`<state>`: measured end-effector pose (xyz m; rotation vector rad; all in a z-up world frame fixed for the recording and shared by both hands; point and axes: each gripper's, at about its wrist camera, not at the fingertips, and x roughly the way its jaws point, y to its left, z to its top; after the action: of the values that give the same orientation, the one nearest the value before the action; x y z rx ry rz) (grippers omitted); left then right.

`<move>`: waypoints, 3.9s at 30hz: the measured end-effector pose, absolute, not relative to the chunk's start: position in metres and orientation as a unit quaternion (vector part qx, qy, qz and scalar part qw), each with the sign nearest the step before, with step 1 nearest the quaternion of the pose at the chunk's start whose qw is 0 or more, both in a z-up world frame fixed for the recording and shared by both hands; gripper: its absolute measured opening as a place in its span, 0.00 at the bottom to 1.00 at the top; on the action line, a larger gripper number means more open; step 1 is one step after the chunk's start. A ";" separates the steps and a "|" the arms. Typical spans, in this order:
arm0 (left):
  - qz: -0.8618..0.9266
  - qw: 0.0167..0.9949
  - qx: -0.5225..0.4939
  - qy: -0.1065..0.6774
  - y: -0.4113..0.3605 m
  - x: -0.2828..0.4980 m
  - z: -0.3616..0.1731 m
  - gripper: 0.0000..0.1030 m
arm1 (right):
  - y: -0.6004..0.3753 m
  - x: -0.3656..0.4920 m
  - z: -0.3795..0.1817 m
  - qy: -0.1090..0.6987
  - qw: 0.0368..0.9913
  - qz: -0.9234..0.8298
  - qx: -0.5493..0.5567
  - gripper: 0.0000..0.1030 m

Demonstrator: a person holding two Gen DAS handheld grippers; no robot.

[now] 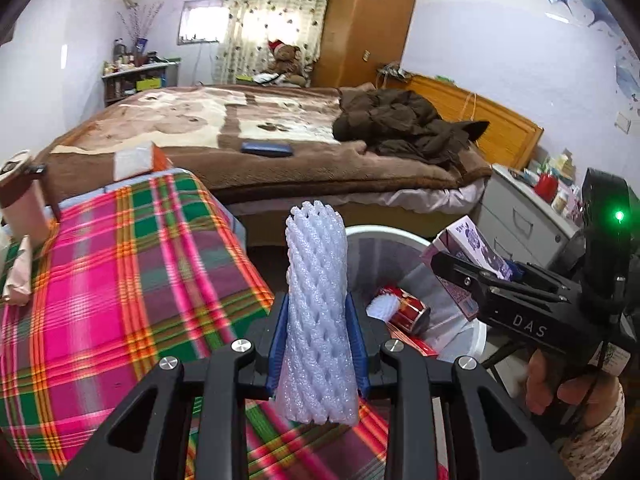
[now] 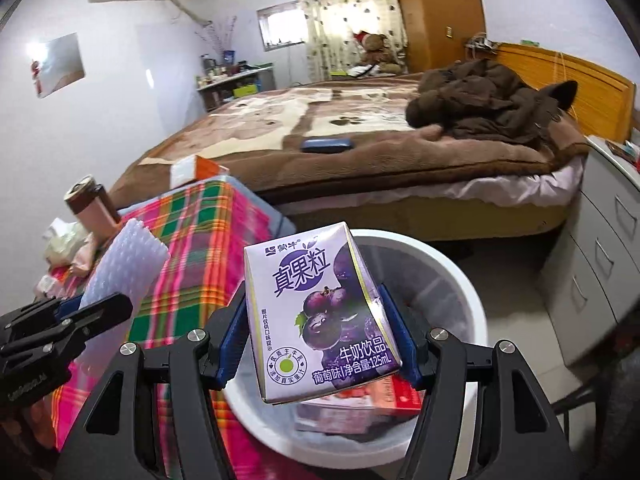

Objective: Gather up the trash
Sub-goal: 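Carry the foam sleeve and grape carton over the white bin with both tools, then open both tools to drop the foam sleeve and grape carton into the bin, then move both open tools back over the table, then grasp the white yogurt cup with the left tool while the right tool grasps the crumpled paper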

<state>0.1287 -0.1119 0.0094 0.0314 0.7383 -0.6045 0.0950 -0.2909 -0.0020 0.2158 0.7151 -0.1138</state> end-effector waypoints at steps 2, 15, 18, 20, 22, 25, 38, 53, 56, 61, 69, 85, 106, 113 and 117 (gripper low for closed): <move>-0.297 0.884 0.020 0.360 -0.121 0.130 0.005 0.29 | -0.299 0.097 -0.006 0.356 0.926 -0.066 0.106 0.61; -0.300 0.873 0.049 0.381 -0.170 0.139 -0.013 0.29 | -0.333 0.105 -0.028 0.398 0.906 -0.097 0.108 0.62; -0.304 0.870 0.047 0.385 -0.174 0.143 -0.014 0.29 | -0.335 0.107 -0.029 0.403 0.904 -0.094 0.104 0.62; -0.304 0.870 0.045 0.387 -0.176 0.144 -0.015 0.34 | -0.335 0.108 -0.029 0.405 0.904 -0.094 0.100 0.62; -0.298 0.871 0.045 0.388 -0.178 0.146 -0.015 0.45 | -0.335 0.109 -0.029 0.407 0.903 -0.096 0.098 0.62; -0.297 0.871 0.041 0.390 -0.175 0.146 -0.016 0.66 | -0.337 0.110 -0.032 0.412 0.901 -0.097 0.097 0.62; -0.282 0.879 0.026 0.384 -0.152 0.142 -0.008 0.71 | -0.331 0.105 -0.024 0.394 0.909 -0.093 0.103 0.69; -0.233 0.903 0.008 0.361 -0.099 0.130 0.005 0.72 | -0.295 0.102 -0.010 0.367 0.923 -0.059 0.102 0.69; -0.226 0.906 -0.005 0.358 -0.084 0.129 0.008 0.72 | -0.287 0.103 -0.008 0.361 0.926 -0.047 0.103 0.69; -0.199 0.916 -0.016 0.348 -0.056 0.125 0.012 0.72 | -0.267 0.105 -0.003 0.348 0.932 -0.021 0.101 0.69; -0.147 0.929 -0.031 0.339 -0.005 0.122 0.013 0.72 | -0.226 0.112 0.007 0.326 0.941 0.032 0.091 0.69; -0.017 0.934 -0.091 0.346 0.112 0.124 0.001 0.74 | -0.133 0.146 0.000 0.344 0.929 0.126 0.052 0.69; 0.062 0.918 -0.106 0.376 0.202 0.182 -0.032 0.76 | -0.034 0.224 -0.013 0.388 0.901 0.191 0.046 0.68; 0.073 0.908 -0.104 0.400 0.216 0.196 -0.047 0.76 | -0.006 0.254 -0.013 0.399 0.891 0.210 0.049 0.68; 0.089 0.907 -0.107 0.398 0.235 0.192 -0.047 0.76 | 0.012 0.266 -0.017 0.409 0.883 0.225 0.045 0.69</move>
<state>0.1923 0.2349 -0.0467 -0.2207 0.8212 0.1828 0.2660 0.0116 -0.0172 0.0935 0.8511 0.4686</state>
